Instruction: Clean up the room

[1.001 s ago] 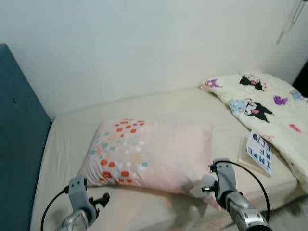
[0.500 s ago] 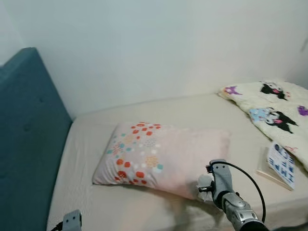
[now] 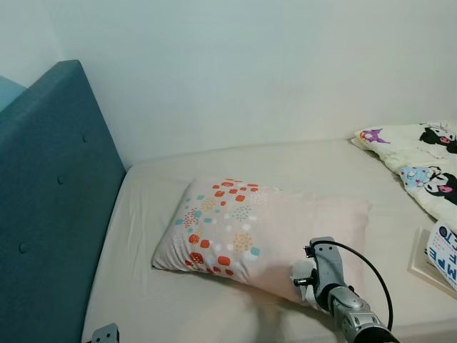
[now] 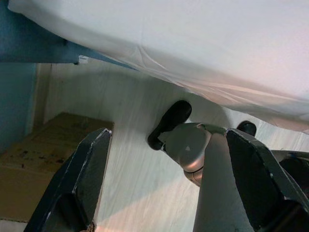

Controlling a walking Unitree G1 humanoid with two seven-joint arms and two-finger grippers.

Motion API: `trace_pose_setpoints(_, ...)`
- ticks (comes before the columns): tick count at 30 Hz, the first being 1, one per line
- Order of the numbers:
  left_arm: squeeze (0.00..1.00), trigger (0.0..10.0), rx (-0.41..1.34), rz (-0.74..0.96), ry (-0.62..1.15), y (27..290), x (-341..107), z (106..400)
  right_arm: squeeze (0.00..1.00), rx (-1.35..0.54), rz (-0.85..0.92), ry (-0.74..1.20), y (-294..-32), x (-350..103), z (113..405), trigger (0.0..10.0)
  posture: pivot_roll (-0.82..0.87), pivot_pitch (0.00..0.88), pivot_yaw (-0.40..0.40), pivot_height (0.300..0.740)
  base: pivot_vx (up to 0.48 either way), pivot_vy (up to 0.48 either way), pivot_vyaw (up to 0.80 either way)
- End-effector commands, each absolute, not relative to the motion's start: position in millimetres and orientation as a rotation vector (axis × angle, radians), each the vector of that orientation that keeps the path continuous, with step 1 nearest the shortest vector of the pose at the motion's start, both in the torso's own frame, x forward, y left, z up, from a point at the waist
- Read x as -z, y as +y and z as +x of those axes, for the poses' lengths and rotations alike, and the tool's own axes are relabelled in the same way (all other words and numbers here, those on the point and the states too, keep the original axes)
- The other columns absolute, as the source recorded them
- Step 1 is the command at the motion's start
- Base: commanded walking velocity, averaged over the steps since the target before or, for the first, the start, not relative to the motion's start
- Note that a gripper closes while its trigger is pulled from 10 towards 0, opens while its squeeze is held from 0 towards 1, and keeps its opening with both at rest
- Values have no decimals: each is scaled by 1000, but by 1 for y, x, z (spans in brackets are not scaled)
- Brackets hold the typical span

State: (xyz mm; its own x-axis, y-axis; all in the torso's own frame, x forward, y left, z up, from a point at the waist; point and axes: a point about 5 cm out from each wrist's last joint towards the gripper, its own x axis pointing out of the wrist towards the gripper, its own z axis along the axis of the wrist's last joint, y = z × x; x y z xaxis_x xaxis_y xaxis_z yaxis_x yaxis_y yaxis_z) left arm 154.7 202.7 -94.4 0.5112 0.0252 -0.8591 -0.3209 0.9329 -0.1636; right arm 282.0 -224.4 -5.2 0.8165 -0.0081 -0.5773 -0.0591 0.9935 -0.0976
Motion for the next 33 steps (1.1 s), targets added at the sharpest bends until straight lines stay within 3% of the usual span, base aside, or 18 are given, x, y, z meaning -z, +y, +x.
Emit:
trace_pose_setpoints(1, 0, 10000, -214, -319, 1035, 205, 96, 151, 0, -35, -109, 619, -221, 8, 280, 10000, -100, 16, 11, 731, 0, 0, 763)
trace_pose_setpoints(23, 0, 10000, -172, -319, 1039, 204, 97, 146, 0, -64, -94, 615, -218, 9, 281, 10000, -94, 16, 13, 731, 0, 0, 763)
trace_pose_setpoints(33, 0, 10000, -95, -309, 1050, 198, 98, 146, 0, -47, -88, 613, -218, 9, 281, 10000, -93, 19, 17, 731, 0, 0, 0)
